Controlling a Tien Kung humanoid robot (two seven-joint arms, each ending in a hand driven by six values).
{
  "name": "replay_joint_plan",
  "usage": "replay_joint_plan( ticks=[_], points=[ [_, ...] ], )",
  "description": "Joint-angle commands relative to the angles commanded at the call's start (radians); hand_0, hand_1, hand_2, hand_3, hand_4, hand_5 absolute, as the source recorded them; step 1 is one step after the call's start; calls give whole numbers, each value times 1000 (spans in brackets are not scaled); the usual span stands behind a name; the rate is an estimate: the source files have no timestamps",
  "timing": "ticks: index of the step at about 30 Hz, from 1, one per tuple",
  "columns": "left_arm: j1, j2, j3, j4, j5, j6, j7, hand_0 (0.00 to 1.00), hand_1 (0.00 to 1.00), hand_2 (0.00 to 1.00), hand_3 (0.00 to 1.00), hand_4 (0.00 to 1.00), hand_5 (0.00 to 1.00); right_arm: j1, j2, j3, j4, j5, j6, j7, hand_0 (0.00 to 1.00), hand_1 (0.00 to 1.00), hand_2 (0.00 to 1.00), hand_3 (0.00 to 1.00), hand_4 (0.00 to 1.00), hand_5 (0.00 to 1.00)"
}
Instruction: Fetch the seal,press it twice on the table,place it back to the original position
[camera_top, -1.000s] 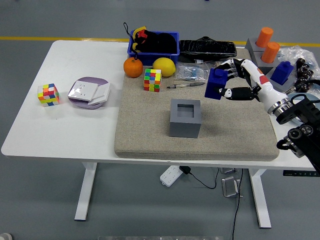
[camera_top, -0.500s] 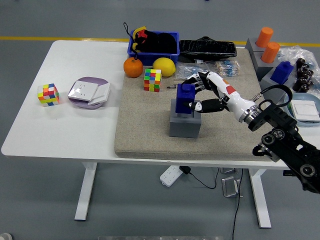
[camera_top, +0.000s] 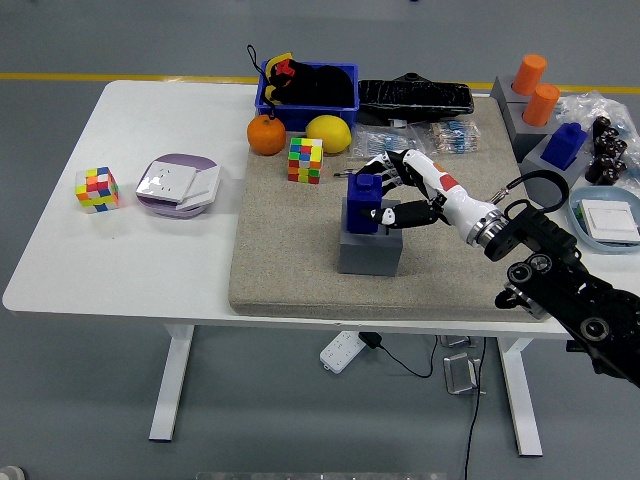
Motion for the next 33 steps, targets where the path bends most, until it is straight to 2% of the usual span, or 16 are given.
replay_joint_plan(
  ticks=[33],
  points=[
    [-2,-1,-5,0,5,0,0,792,743,736,760,620,438,19,-36,-25,-9,8,28,-7,513,405,424,405,721,2]
  ],
)
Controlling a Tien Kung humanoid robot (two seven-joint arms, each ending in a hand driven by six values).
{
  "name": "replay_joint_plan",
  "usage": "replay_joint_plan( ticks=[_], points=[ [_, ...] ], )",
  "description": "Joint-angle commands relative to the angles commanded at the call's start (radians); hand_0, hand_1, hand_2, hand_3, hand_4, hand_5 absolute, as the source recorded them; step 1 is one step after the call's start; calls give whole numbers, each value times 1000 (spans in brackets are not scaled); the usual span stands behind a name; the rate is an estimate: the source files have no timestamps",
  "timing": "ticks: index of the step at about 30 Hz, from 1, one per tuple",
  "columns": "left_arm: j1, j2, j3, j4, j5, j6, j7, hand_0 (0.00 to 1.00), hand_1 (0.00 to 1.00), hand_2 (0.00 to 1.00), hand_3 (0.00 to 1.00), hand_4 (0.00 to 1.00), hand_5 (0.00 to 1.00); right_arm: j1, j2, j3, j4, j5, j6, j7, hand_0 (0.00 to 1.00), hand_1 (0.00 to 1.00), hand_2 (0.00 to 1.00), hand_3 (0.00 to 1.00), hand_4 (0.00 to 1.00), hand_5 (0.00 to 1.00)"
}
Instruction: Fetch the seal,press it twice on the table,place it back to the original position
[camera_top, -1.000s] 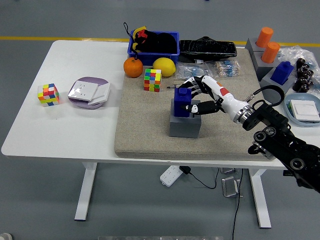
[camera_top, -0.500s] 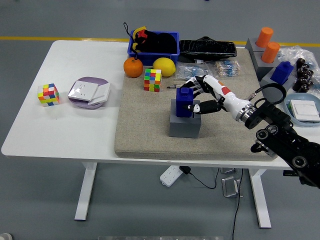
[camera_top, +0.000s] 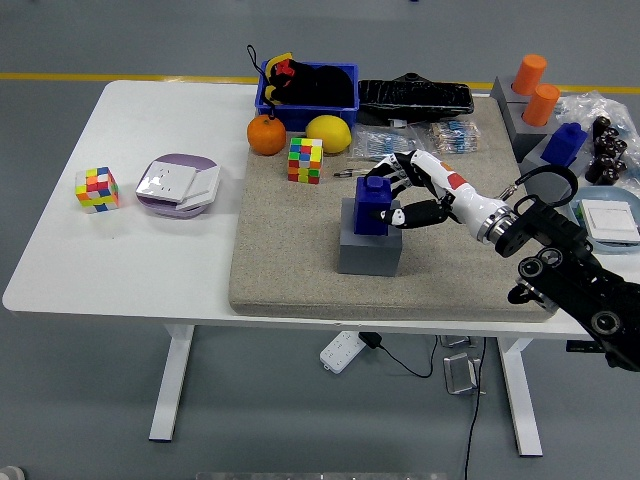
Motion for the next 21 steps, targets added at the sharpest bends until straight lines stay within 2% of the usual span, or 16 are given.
replay_joint_plan(
  ticks=[21],
  points=[
    [-1,0,-1,1,0,0,0,793,741,737,760,621,437,10,-11,-12,-1,-6,1,1,514,407,425,405,725,2]
  ],
)
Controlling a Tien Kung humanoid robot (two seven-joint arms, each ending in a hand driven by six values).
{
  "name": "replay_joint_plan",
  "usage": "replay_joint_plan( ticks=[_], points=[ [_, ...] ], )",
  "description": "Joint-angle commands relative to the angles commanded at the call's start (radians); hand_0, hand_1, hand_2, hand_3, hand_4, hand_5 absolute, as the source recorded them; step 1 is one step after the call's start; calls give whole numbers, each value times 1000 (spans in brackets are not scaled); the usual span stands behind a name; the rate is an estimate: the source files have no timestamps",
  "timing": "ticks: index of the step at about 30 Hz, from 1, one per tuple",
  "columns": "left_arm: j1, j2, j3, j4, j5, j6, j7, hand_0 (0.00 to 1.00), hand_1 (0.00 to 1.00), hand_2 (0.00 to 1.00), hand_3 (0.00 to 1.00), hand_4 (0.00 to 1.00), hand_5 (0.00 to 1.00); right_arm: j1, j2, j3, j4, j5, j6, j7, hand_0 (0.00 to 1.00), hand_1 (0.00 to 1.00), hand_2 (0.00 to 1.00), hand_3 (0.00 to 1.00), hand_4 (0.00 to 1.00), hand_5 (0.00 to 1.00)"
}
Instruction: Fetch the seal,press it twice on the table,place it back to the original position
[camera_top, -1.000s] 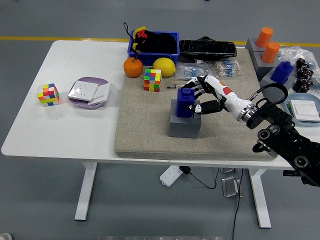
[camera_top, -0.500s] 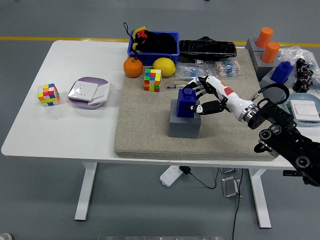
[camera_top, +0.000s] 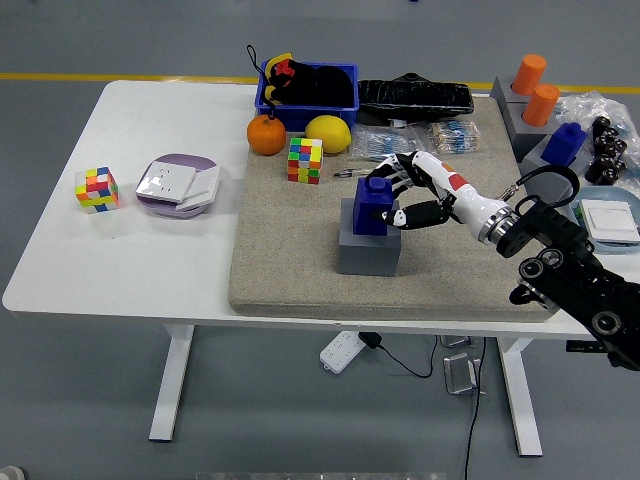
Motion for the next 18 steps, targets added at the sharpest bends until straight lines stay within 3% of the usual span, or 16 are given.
replay_joint_plan(
  ticks=[18],
  points=[
    [0,-1,1,1,-1,0,0,793,743,738,761,621,439,1,-5,-5,-4,-9,1,-2,515,406,425,407,732,2]
  ],
)
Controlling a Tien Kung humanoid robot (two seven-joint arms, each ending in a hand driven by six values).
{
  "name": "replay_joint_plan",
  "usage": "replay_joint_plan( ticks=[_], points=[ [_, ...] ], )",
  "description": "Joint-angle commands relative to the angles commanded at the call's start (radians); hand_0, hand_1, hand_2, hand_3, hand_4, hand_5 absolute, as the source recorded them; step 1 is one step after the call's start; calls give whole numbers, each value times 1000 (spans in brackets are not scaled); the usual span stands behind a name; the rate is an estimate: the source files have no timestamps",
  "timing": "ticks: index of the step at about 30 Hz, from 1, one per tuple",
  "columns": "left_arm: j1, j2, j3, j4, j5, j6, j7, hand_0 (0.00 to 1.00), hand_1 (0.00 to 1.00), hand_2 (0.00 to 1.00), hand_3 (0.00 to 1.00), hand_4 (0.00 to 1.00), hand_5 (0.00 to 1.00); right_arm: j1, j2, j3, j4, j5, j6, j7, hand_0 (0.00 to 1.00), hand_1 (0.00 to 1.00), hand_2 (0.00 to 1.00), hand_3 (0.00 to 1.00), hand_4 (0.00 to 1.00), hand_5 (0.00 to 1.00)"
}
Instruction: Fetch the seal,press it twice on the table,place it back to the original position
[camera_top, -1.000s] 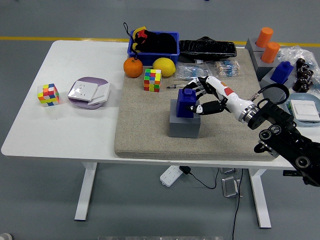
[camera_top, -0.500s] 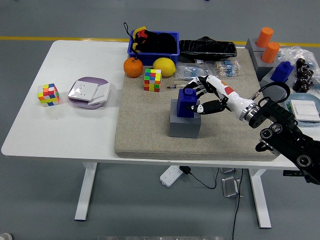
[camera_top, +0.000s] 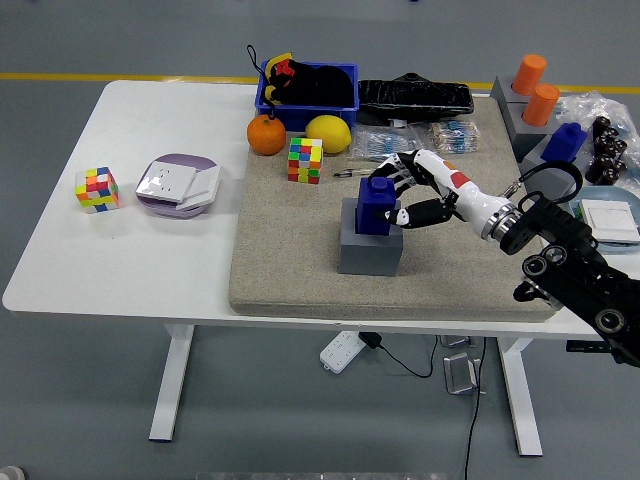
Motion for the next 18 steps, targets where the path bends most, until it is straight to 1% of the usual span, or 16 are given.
replay_joint_plan(
  ticks=[8,16,17,18],
  points=[
    [0,0,0,0,0,0,0,792,743,737,761,621,438,0,3,-1,0,0,-3,1,515,407,425,407,733,2],
    [0,-1,-2,0,2,0,0,793,743,737,761,621,437,-1,7,-13,-19,0,-2,1,515,407,425,408,733,2],
    [0,-1,-1,0,2,0,0,793,744,737,761,621,437,0,8,-14,-20,0,-2,1,555,488,500,503,739,2],
    [0,-1,-1,0,2,0,0,793,744,737,761,621,437,0,8,-14,-21,1,-2,3,555,488,500,503,739,2]
  ],
)
